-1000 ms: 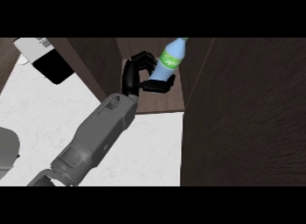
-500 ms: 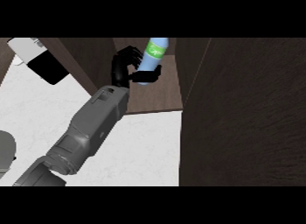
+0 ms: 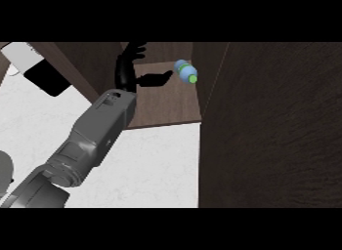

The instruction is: Pick up the bottled water, place it into the cabinet and close the cabinet

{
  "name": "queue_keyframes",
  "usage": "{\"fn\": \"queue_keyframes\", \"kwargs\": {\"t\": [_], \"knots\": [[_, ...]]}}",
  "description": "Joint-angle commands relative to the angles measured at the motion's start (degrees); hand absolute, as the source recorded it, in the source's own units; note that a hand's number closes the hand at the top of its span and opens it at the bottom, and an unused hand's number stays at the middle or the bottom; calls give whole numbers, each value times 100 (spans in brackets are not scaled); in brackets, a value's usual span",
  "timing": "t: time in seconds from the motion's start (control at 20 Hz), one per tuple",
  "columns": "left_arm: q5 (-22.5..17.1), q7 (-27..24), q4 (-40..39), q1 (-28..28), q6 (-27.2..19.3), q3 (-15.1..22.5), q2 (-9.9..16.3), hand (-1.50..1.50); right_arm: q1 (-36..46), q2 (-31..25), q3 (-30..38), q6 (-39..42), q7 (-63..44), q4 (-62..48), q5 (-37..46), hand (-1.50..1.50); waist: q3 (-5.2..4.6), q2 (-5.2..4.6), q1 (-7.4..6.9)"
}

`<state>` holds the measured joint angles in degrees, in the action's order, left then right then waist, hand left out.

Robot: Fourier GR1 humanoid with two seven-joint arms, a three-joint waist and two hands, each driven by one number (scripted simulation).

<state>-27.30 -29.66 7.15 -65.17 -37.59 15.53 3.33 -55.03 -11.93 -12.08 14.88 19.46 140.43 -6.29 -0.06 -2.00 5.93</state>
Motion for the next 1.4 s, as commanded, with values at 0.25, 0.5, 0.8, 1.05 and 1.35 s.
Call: {"fn": "queue_keyframes", "kwargs": {"t": [0.25, 0.5, 0.8, 1.05, 1.35], "knots": [[36, -149, -203, -328, -23, -103, -44, -150, -133, -74, 15, 165, -132, 292, -364, -150, -5, -5, 17], [-152, -588, 169, -399, 856, -331, 109, -150, -162, -23, -56, 237, 45, 129, -283, -150, -8, 1, 23], [-331, -1068, 342, -296, 1554, -591, -191, -150, 10, 3, -57, 195, -205, 127, -320, -150, -2, 53, -211], [-326, -1018, 484, -265, 1617, -564, -325, -150, -303, 39, -21, 203, -203, 338, -360, -150, 3, 151, -282], [-417, -920, 1047, 144, 1631, -453, -331, -150, -233, 137, -327, -55, -849, 823, -247, -150, 1, 205, -462]]}}
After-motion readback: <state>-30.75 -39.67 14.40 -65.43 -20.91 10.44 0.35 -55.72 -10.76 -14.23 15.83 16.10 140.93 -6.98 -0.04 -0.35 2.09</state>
